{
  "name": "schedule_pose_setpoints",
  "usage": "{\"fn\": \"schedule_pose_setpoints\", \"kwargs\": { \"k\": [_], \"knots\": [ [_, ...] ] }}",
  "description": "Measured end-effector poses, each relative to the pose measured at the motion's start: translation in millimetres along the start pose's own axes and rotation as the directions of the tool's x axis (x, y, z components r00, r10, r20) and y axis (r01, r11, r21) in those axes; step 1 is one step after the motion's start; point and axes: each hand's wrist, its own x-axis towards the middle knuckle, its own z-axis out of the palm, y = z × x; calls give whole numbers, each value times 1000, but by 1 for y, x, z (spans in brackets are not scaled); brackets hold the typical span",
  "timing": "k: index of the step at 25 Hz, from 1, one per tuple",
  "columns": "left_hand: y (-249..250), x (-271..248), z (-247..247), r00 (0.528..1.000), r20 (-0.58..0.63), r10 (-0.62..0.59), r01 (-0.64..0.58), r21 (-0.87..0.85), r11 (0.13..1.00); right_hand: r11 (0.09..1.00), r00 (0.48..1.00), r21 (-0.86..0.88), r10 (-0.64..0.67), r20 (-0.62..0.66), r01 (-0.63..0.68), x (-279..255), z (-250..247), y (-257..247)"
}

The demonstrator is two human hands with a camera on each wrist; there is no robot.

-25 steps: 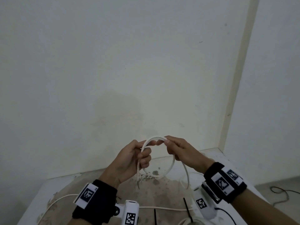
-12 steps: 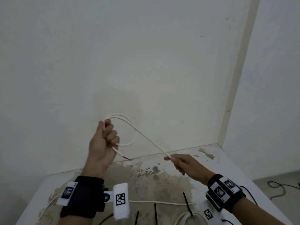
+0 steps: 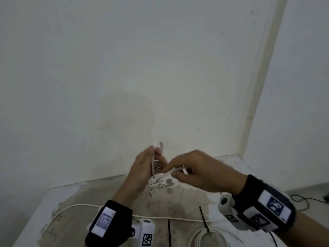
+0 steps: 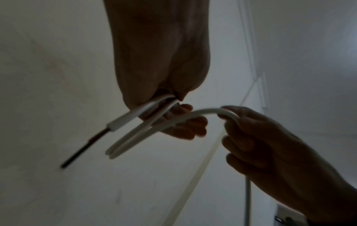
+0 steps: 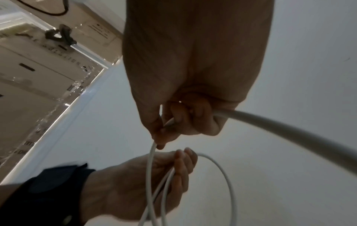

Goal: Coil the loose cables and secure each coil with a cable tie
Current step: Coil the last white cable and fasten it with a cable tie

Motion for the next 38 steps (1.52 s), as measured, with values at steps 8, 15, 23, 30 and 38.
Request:
{"fn": "schedule_pose_setpoints", "kwargs": {
  "k": [8,15,23,30,38],
  "knots": [
    [15,-12,25,924,296,-244,335,-314,888,941,942,281,256,-217,-191,6,-5,50],
    [-8,-14,33,950,199,-241,291,-286,913,663,855,699,499,-143,-270,-5,27,66],
    [11,-2,22,988,2,-152,125,-581,804,495,837,820,546,-37,-287,-25,48,90],
    [32,16,-64,958,-285,-35,-157,-623,766,701,833,559,552,-33,-443,-98,69,130],
    [19,17,-39,988,-152,-41,-49,-545,837,841,610,344,540,-580,-418,-53,48,133]
  ]
}}
